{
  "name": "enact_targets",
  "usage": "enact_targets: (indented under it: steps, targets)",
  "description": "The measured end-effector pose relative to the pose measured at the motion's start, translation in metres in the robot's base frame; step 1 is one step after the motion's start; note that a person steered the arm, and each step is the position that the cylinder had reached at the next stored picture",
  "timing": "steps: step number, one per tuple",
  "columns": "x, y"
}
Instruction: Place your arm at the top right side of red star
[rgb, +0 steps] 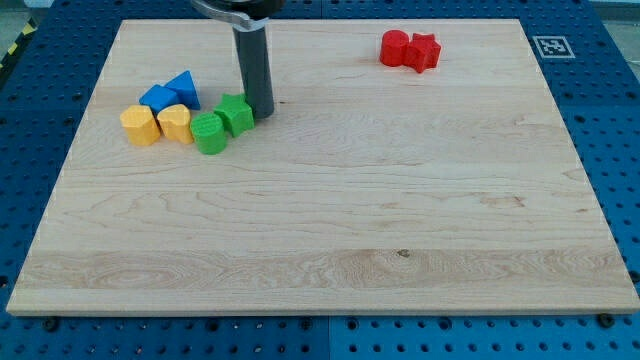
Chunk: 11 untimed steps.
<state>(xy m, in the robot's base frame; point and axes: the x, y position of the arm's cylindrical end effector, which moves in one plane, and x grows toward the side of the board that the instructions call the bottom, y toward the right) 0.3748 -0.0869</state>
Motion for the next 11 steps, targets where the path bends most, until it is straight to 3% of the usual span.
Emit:
enact_targets:
  steps: [2,4,6,7,8,9,11]
  targets:
    - [-0.011,-0.042]
    - [-0.025,0.098]
    - [-0.033,0.285]
    - [-0.068,0.347]
    - [-0.116,0.344]
    - [-0.117,0.342]
    - [-0.117,0.277]
